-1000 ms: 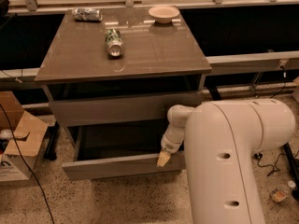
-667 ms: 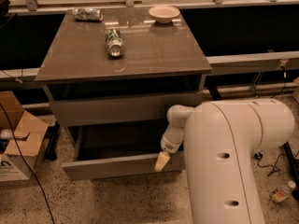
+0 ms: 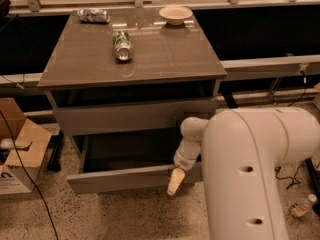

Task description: Open middle drawer

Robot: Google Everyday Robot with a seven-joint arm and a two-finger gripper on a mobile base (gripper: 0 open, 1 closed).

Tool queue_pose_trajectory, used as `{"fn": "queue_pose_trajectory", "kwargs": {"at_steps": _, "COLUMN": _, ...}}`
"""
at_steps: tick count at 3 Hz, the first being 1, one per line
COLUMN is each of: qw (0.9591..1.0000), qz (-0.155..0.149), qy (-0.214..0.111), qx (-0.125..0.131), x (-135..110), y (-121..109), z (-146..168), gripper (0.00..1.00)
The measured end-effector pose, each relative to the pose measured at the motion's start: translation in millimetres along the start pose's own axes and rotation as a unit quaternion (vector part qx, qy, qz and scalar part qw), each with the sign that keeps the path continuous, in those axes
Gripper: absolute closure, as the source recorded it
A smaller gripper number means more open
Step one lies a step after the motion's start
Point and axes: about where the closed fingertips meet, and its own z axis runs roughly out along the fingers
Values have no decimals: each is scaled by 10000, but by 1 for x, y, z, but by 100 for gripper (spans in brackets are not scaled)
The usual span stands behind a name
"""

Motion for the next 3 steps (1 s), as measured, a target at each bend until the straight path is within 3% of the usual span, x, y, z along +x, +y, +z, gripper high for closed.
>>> {"fn": "queue_pose_trajectory", "kwargs": {"at_steps": 1, "qw": 10000, "qz": 16, "qy": -15, "qx": -40, "x": 2, "y": 3, "z": 1, "gripper": 26}}
{"fn": "queue_pose_trajectory", "kwargs": {"at_steps": 2, "qw": 9998, "qz": 86, "qy": -2, "qx": -165, "x": 16, "y": 25, "z": 5, "gripper": 49}}
{"fn": "queue_pose_trajectory", "kwargs": {"at_steps": 3, "qw": 9998, "qz": 87, "qy": -2, "qx": -166, "x": 15, "y": 24, "z": 5, "gripper": 48}}
